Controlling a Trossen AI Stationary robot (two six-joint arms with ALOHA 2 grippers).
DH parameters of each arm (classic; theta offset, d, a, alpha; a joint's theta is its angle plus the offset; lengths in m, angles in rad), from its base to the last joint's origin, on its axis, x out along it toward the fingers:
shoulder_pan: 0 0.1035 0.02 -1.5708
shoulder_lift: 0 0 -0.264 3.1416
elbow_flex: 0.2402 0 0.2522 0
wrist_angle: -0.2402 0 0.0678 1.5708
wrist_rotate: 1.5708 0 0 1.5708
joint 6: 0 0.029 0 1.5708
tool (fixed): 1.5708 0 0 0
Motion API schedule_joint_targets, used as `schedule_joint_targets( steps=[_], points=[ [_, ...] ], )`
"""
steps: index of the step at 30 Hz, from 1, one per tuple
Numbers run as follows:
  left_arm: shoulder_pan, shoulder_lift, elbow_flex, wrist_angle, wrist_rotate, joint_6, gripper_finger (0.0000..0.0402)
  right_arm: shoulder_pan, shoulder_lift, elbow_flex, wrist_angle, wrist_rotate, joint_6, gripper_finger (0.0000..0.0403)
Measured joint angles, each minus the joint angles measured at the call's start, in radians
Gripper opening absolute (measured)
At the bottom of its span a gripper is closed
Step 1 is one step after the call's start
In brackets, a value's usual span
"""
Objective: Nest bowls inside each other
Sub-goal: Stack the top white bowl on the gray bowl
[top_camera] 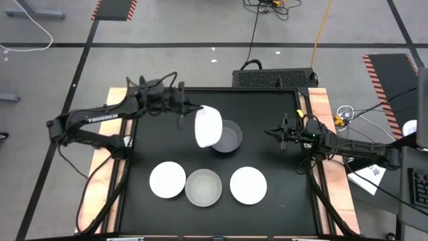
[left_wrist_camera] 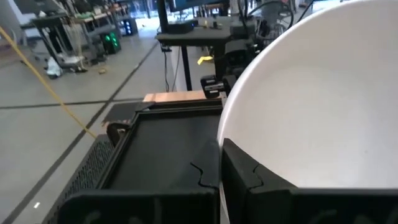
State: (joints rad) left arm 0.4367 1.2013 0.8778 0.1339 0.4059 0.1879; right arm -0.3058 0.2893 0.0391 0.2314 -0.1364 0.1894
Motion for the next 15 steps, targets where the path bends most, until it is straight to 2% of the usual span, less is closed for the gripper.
schedule_joint_targets(
  steps=[5, 11, 15],
  points=[
    [0.039, 0.115, 0.099, -0.058, 0.047, 0.001, 0.0000, 0.000, 0.000, 0.000, -0.007, 0.000, -0.011, 0.0000],
    [0.065, 0.268, 0.261, -0.214, 0.051, 0.027, 0.0000, 0.000, 0.002, 0.000, -0.029, 0.000, -0.018, 0.0000],
    [0.069, 0.364, 0.366, -0.291, 0.090, 0.043, 0.0000, 0.000, 0.002, 0.000, -0.027, 0.000, -0.019, 0.0000]
  ],
)
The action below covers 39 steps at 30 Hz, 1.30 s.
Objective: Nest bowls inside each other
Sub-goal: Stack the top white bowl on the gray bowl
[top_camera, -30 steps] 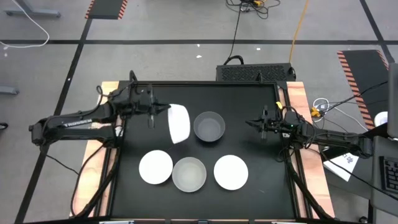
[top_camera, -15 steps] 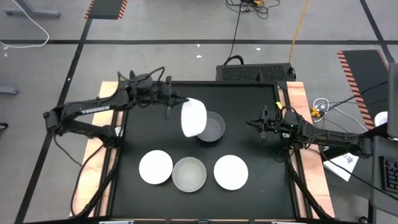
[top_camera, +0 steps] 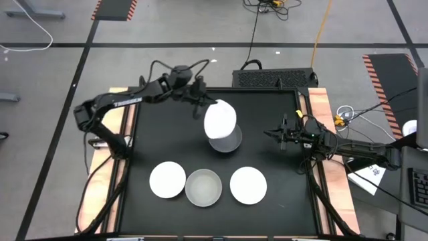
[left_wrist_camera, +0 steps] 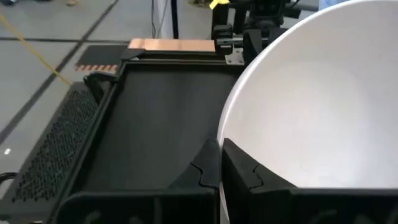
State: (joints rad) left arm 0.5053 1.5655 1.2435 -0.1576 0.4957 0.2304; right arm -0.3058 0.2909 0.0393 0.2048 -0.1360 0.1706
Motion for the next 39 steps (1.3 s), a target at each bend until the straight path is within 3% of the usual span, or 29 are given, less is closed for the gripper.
schedule_joint_targets(
  steps=[8, 14, 30, 39],
  points=[
    [-0.004, 0.191, 0.210, -0.210, 0.002, 0.039, 0.0000, 0.000, 0.000, 0.000, 0.045, 0.002, -0.022, 0.0000],
    [-0.023, 0.285, 0.280, -0.251, 0.002, 0.054, 0.0000, 0.000, 0.000, 0.000, 0.087, 0.004, -0.061, 0.0000],
    [-0.056, 0.354, 0.318, -0.386, -0.007, 0.089, 0.0000, 0.000, -0.001, 0.000, 0.267, 0.004, -0.175, 0.0000],
    [-0.063, 0.375, 0.318, -0.434, -0.028, 0.099, 0.0000, 0.000, -0.019, 0.000, 0.244, 0.001, -0.167, 0.0000]
  ],
)
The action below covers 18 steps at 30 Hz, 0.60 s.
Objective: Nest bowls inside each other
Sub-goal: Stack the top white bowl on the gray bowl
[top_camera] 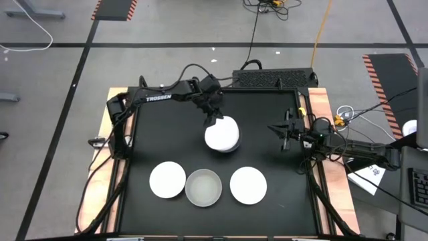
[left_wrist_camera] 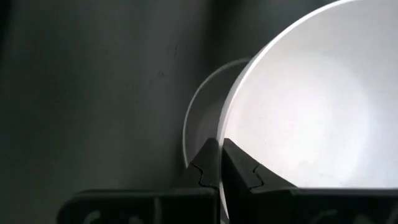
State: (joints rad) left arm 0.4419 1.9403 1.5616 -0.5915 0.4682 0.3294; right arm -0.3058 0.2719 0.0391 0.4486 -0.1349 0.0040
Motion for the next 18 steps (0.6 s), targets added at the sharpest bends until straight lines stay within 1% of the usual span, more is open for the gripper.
schedule_joint_targets(
  steps=[7, 11, 13, 16, 18],
  points=[
    [0.002, 0.074, 0.000, 0.002, -0.038, -0.003, 0.0000, 0.000, -0.003, 0.000, -0.043, -0.001, 0.010, 0.0000],
    [0.002, 0.087, 0.003, -0.013, -0.056, -0.010, 0.0000, 0.000, -0.004, 0.000, -0.063, -0.001, 0.014, 0.0000],
    [0.002, 0.087, 0.017, -0.063, -0.094, -0.012, 0.0000, 0.000, -0.003, 0.000, -0.075, -0.001, 0.014, 0.0000],
    [-0.006, 0.087, 0.054, -0.159, -0.194, 0.001, 0.0000, 0.000, -0.004, 0.000, -0.086, -0.001, 0.013, 0.0000],
    [-0.008, 0.087, 0.081, -0.209, -0.233, 0.009, 0.0000, 0.000, -0.003, 0.000, -0.090, -0.001, 0.012, 0.0000]
  ],
)
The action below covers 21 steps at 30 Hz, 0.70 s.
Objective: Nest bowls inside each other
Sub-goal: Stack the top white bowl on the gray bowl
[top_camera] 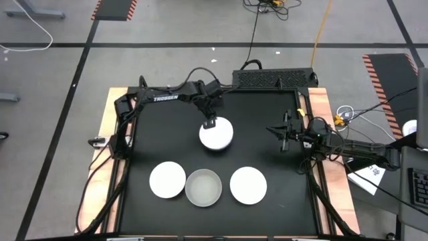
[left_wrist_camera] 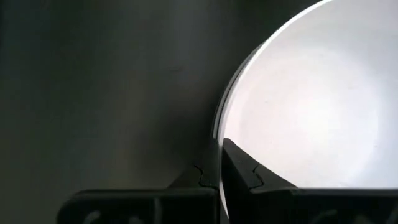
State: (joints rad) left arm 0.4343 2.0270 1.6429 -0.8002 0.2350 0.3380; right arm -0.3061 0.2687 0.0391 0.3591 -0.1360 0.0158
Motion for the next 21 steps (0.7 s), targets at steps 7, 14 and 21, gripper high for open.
schedule_joint_targets(
  steps=[7, 14, 21],
  points=[
    [-0.011, 0.001, 0.061, -0.102, -0.035, 0.018, 0.0000, 0.000, 0.000, 0.000, -0.008, 0.000, -0.001, 0.0000],
    [-0.036, 0.001, 0.062, -0.147, -0.027, 0.010, 0.0000, 0.000, 0.000, 0.000, -0.016, 0.000, 0.001, 0.0000],
    [-0.052, 0.001, 0.062, -0.157, -0.026, 0.008, 0.0000, 0.000, 0.000, 0.000, -0.021, 0.000, 0.002, 0.0000]
  ],
)
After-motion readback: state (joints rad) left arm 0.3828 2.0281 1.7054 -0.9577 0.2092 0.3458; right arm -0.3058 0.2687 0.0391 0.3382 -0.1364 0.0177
